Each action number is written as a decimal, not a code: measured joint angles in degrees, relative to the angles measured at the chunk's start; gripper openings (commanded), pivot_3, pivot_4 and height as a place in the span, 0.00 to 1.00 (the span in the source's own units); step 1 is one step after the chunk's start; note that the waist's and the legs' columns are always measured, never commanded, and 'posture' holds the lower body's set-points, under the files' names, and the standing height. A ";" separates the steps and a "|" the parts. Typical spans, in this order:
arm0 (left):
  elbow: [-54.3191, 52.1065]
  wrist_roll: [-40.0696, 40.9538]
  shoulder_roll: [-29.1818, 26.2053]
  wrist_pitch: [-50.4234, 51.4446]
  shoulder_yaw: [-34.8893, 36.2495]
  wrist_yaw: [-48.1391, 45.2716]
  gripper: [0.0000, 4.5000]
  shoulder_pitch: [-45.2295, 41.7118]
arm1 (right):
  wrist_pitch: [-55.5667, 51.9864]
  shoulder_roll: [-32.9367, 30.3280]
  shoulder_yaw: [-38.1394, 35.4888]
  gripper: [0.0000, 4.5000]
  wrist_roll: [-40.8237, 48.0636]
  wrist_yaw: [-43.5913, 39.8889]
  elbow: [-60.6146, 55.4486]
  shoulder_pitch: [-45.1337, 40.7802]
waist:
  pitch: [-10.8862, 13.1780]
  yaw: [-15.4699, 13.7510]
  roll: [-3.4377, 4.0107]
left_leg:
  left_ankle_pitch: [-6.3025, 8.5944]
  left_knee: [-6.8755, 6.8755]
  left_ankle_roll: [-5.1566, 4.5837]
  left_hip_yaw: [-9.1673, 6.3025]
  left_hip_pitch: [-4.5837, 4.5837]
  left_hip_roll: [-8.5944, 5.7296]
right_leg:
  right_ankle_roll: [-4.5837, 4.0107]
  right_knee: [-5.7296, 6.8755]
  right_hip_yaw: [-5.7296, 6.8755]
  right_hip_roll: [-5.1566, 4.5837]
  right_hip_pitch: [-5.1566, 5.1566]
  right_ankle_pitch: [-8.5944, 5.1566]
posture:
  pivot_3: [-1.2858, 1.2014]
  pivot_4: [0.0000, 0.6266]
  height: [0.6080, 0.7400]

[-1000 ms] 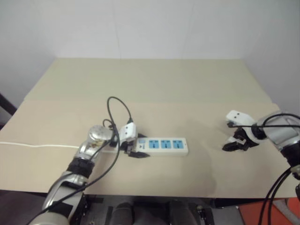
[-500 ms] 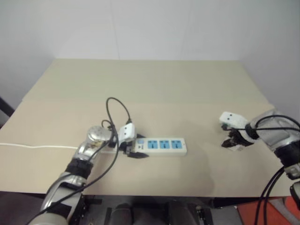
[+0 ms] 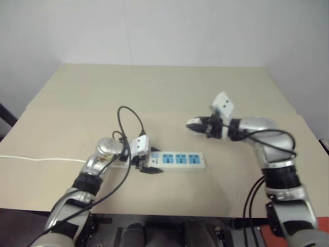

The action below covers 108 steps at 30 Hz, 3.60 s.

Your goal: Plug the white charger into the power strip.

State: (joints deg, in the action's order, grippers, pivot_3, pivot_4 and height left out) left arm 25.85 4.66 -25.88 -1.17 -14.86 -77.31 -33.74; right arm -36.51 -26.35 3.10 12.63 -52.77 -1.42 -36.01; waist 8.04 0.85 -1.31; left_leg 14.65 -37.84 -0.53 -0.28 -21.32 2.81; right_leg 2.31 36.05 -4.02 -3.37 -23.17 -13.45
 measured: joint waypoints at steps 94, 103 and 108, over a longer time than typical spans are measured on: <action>0.48 1.25 -2.51 -3.75 -1.49 0.82 0.74 0.60 | 35.21 11.13 9.47 0.26 4.55 -12.31 21.63 3.30 | -0.03 1.34 0.03 | 0.00 0.04 0.00 -0.04 0.14 0.04 | -0.05 0.02 0.00 0.05 0.08 -0.03 | 0.52 0.24 1.00; 0.33 1.46 -2.51 -3.74 -1.81 0.98 0.74 0.59 | 37.07 8.53 9.47 0.26 4.95 -13.20 21.02 5.01 | -0.03 1.15 0.02 | 0.00 0.04 0.00 -0.04 0.13 0.04 | -0.05 -0.01 0.00 0.05 0.09 -0.04 | 0.52 0.24 1.00; 0.33 1.47 -2.51 -3.74 -1.86 1.02 0.74 0.57 | 37.97 7.53 9.57 0.26 4.99 -13.76 21.05 5.22 | -0.02 1.12 0.02 | 0.00 0.04 0.00 -0.04 0.13 0.04 | -0.05 -0.01 0.00 0.05 0.09 -0.03 | 0.52 0.24 1.00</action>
State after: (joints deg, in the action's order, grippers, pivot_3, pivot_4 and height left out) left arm 26.18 6.14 -28.39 -4.91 -16.72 -76.30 -33.17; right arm 1.47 -18.81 12.67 17.62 -66.53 19.63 -30.79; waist 8.02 1.97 -1.29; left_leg 14.65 -37.80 -0.53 -0.31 -21.19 2.85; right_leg 2.26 36.04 -4.02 -3.32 -23.08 -13.49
